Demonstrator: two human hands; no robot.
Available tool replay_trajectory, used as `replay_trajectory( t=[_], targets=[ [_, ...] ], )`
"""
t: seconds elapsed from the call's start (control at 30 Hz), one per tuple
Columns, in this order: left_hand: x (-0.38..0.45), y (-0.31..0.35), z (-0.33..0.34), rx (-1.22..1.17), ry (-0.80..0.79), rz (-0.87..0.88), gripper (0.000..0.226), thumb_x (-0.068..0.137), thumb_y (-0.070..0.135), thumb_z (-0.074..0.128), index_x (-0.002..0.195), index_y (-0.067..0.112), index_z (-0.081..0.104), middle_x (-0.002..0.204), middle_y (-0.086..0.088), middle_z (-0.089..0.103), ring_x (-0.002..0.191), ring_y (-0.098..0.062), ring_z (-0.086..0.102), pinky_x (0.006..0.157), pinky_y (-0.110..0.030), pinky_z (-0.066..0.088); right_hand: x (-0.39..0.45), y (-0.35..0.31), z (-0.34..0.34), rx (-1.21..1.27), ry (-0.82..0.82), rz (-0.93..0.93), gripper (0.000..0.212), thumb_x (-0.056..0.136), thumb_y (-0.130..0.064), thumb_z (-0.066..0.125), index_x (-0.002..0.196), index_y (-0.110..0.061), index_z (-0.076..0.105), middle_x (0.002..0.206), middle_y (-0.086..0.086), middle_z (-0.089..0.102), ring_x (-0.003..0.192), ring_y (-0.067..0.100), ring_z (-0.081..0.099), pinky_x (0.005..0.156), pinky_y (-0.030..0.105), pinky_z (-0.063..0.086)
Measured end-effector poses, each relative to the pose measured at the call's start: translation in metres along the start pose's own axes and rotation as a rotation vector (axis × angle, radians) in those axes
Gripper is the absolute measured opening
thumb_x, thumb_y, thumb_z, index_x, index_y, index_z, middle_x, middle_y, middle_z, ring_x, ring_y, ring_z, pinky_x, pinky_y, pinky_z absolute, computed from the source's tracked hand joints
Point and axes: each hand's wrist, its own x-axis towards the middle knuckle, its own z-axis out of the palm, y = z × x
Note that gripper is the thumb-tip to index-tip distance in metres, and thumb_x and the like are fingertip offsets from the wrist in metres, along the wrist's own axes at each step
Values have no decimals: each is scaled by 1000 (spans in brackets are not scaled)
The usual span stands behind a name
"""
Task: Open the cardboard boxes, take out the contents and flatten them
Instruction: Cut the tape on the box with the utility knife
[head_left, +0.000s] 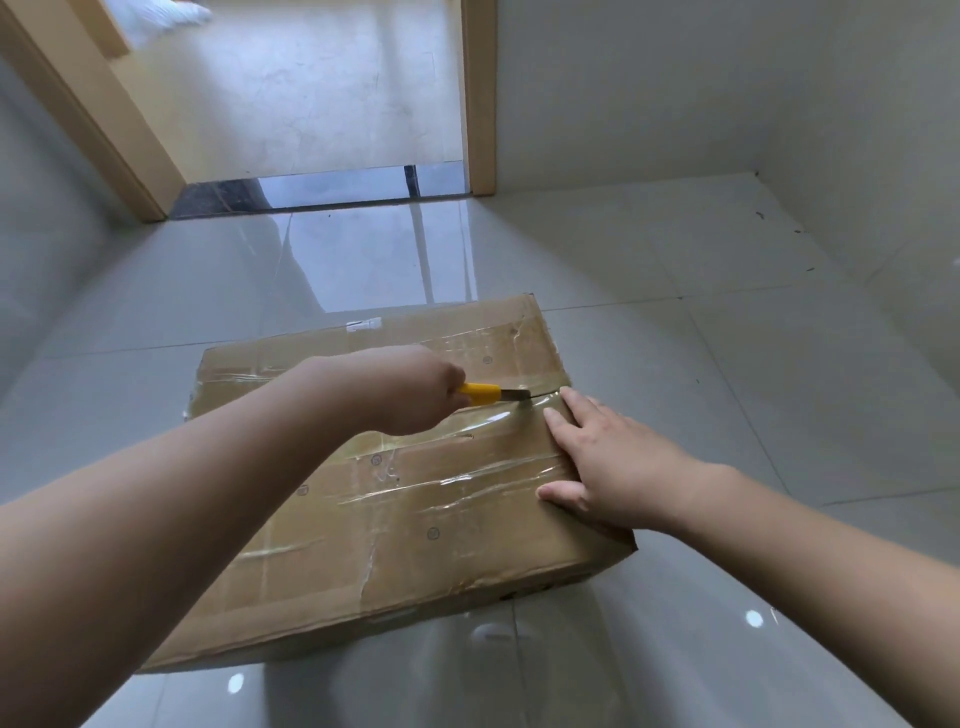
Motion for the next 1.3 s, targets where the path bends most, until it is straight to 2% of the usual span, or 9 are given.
replay_trajectory(
  t=[0.17, 0.33, 0.77, 0.87, 1.17, 1.3],
  targets=[
    [-2, -1, -5, 11, -6, 4, 30, 100, 45, 34, 84, 23, 47, 74, 5, 49, 63, -12, 46, 57, -29, 37, 13, 3, -13, 34, -49, 23, 95, 90, -59, 50, 154, -12, -2, 161, 12, -10, 149, 24, 0, 119, 33, 7],
    [-1, -3, -8, 6, -10, 7, 29, 100, 45, 34, 87, 23, 47, 73, 6, 47, 62, -10, 44, 60, -29, 37, 33, 2, -21, 81, -30, 57, 92, 91, -60, 47, 154, -12, 0, 160, 10, -13, 149, 23, -5, 119, 33, 4],
    [-4, -14, 3, -42, 14, 28, 26, 100, 41, 36, 87, 22, 48, 75, 6, 48, 71, -17, 48, 67, -30, 38, 43, -4, -10, 103, 23, 116, 95, 88, -63, 48, 154, -13, 1, 161, 8, -12, 149, 21, -6, 118, 32, 2],
    [-4, -17, 4, -44, 27, 32, 26, 100, 41, 36, 88, 22, 49, 75, 6, 48, 68, -14, 47, 66, -30, 38, 43, -6, -10, 93, 21, 119, 95, 89, -63, 47, 154, -12, 1, 161, 8, -11, 149, 21, -6, 119, 32, 2],
    [4, -10, 7, 12, 46, 46, 27, 100, 43, 33, 89, 23, 46, 75, 6, 46, 74, -20, 50, 68, -31, 43, 45, -7, -11, 97, 40, 123, 95, 88, -63, 49, 154, -11, 3, 161, 8, -10, 149, 20, -5, 119, 31, 3],
    [-1, -17, 9, -9, 47, 46, 28, 100, 43, 34, 87, 23, 47, 74, 6, 47, 66, -14, 47, 62, -30, 38, 45, -6, -11, 83, 45, 112, 96, 87, -63, 49, 154, -10, 4, 161, 9, -9, 149, 21, -4, 118, 31, 3]
  ],
)
